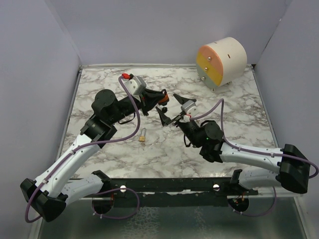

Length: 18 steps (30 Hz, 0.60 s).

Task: Lock with the key
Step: Lock the lock.

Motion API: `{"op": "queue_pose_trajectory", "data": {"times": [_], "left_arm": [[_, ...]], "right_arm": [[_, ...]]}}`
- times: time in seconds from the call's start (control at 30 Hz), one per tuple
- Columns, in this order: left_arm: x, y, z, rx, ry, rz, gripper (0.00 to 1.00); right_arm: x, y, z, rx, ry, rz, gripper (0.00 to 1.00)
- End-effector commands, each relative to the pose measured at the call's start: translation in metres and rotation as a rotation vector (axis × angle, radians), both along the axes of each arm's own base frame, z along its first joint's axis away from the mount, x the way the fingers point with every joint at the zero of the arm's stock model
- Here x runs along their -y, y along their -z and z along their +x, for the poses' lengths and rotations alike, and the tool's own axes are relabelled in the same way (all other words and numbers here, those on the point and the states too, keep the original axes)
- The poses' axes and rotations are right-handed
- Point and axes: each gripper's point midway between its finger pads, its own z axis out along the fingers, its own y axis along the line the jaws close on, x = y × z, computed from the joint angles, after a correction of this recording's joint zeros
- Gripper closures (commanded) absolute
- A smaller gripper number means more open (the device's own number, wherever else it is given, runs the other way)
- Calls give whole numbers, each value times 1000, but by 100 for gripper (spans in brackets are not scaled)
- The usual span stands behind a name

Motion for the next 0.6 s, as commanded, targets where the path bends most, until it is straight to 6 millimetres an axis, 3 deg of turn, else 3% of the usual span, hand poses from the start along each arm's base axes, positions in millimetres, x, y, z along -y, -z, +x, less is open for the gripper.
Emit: {"op": "queue_pose_trajectory", "data": {"times": [0.0,0.2,0.57], "left_arm": [[0,-27,-9,69,29,-67,100],[1,-25,-7,65,28,-63,100],[2,-24,-7,66,29,-62,100]], "right_arm": [[-4,-13,0,55,-5,49,18],[-14,-15,3,62,-13,53,20],[-12,-28,6,102,13,112,28]]}}
